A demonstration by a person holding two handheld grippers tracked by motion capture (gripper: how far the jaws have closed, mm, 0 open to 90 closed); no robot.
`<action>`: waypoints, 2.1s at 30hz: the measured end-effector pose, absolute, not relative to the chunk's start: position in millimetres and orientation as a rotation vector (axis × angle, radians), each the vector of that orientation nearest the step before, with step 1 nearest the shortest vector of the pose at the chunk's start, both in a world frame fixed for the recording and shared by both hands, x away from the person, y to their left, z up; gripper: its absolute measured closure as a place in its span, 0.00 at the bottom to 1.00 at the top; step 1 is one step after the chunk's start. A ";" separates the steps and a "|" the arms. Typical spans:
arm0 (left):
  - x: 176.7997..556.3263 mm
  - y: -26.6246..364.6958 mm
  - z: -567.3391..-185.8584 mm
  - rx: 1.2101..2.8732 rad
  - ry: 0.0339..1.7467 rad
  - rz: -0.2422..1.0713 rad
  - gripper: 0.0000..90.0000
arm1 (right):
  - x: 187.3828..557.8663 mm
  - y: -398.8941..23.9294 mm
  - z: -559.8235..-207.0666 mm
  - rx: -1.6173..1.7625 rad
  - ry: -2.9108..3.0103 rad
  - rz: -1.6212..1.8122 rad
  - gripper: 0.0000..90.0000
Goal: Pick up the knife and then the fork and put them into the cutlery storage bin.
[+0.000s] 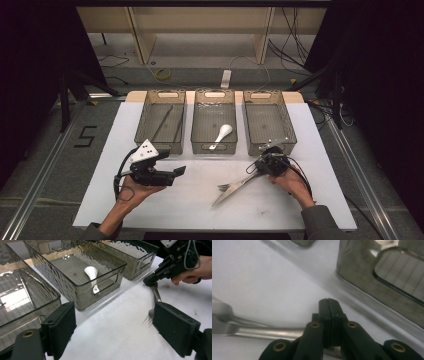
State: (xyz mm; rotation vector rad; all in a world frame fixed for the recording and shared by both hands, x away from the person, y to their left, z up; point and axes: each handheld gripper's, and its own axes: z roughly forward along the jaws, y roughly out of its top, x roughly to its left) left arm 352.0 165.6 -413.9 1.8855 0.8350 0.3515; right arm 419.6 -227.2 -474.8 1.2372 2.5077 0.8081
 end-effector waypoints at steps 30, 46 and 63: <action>351.9 164.5 -413.8 1.886 0.838 0.347 0.20 | 378.6 -242.6 -469.2 1.339 2.573 0.748 1.00; 351.6 164.2 -413.3 1.885 0.835 0.349 0.20 | 356.8 -242.9 -451.7 1.184 2.671 0.733 0.68; 351.0 164.8 -412.4 1.873 0.829 0.360 0.20 | 338.7 -214.6 -446.5 0.848 2.886 0.548 0.46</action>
